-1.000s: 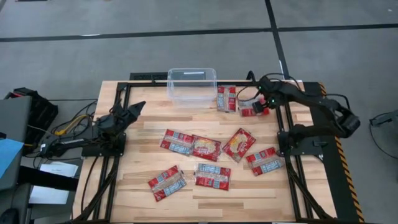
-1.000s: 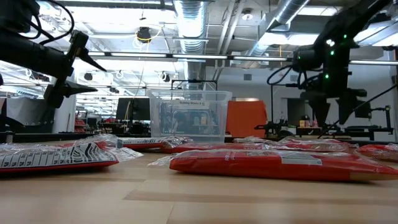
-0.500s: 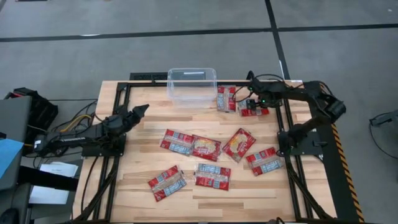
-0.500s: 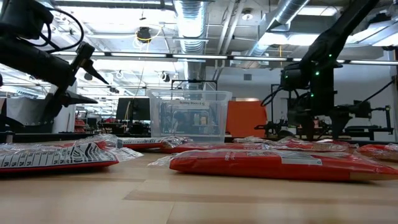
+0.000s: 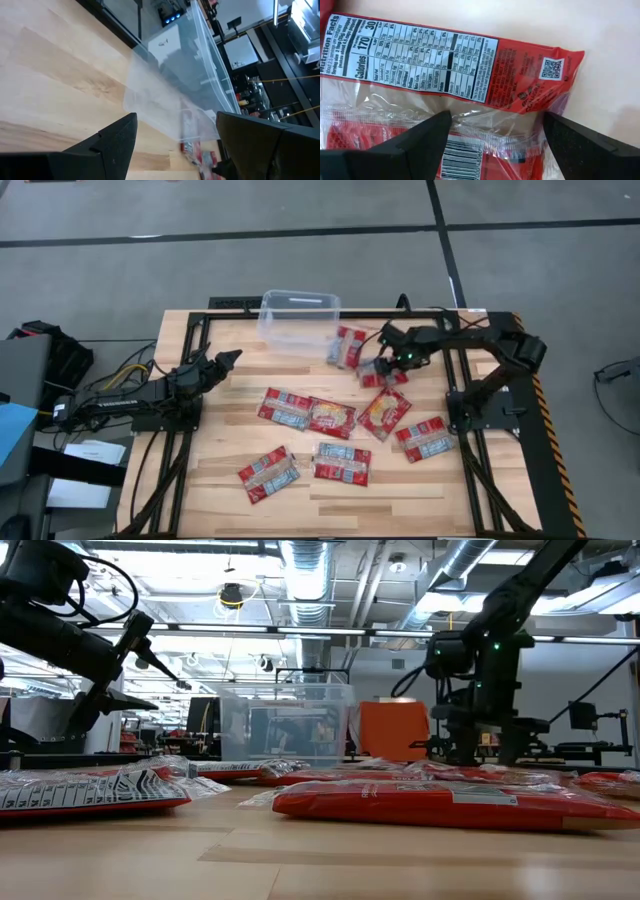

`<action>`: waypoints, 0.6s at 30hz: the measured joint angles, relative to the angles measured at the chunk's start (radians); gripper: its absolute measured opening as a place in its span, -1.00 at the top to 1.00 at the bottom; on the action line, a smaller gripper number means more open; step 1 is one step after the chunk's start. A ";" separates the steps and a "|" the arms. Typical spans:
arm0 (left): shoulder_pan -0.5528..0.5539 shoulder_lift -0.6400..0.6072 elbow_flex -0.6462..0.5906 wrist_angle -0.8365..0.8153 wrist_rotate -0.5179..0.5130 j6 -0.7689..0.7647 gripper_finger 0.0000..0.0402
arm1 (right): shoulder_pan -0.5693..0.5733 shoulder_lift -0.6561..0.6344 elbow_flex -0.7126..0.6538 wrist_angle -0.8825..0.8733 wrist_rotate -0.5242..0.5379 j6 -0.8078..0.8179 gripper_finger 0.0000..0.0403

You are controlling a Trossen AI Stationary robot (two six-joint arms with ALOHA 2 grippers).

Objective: Sort popcorn bags into baskets
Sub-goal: Put the red popcorn bag into the transparent bin

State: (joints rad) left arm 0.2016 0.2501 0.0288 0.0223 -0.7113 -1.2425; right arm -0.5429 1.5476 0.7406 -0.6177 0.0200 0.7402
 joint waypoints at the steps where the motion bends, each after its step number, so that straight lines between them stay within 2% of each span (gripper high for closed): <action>1: 0.000 0.000 0.000 0.000 0.000 0.001 -0.30 | 0.020 -0.013 -0.001 0.001 -0.002 -0.003 -0.72; 5: 0.000 0.000 0.000 0.000 0.006 0.000 -0.30 | 0.069 -0.091 -0.001 -0.039 -0.006 -0.087 -0.73; 11: 0.000 0.000 0.000 0.000 0.018 0.019 -0.30 | 0.040 -0.165 0.097 -0.138 0.001 -0.506 -0.73; 14: 0.000 0.000 0.000 0.001 0.019 0.022 -0.30 | -0.001 -0.133 0.173 -0.147 0.002 -0.725 -0.72; 18: 0.000 0.000 0.000 0.002 0.053 0.023 -0.30 | -0.042 -0.020 0.263 -0.221 -0.038 -1.053 -0.72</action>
State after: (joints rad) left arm 0.2016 0.2504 0.0288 0.0241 -0.6581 -1.2194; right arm -0.5849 1.5278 1.0031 -0.8388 -0.0176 -0.3124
